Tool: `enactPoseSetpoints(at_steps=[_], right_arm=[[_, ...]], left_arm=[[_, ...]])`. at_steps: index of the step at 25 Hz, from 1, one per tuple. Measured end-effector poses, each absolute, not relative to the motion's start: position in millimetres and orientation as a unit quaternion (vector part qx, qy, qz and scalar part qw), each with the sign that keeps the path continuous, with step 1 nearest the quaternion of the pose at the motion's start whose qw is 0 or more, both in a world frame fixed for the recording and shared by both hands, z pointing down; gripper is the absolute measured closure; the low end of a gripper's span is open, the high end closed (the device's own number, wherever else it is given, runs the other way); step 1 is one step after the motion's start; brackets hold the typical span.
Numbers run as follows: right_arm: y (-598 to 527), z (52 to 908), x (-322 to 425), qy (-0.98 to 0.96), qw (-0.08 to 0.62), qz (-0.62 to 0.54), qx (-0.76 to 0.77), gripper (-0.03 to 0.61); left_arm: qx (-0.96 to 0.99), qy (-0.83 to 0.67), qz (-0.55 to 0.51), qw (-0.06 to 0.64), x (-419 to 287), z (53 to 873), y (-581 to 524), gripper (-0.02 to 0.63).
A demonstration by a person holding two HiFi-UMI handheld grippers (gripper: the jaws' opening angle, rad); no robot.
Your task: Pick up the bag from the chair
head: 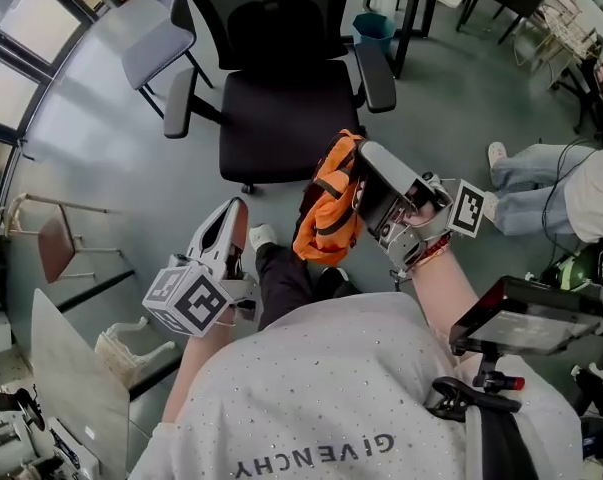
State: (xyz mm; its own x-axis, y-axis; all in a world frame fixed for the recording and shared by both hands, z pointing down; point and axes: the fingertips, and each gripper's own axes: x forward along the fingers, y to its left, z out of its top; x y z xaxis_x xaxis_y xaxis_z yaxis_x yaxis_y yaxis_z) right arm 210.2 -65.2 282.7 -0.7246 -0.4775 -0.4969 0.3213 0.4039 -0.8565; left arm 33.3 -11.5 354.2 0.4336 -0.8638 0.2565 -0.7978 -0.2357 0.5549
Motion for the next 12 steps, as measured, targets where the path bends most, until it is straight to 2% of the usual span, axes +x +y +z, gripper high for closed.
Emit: enactPoseSetpoints(at_steps=[12], right_arm=[[-70,280,235,0.758,0.372,-0.532,-0.070,0.571]], left_arm=[[0.781,-0.538,-0.053,0.314,37,352,-8,0.612]])
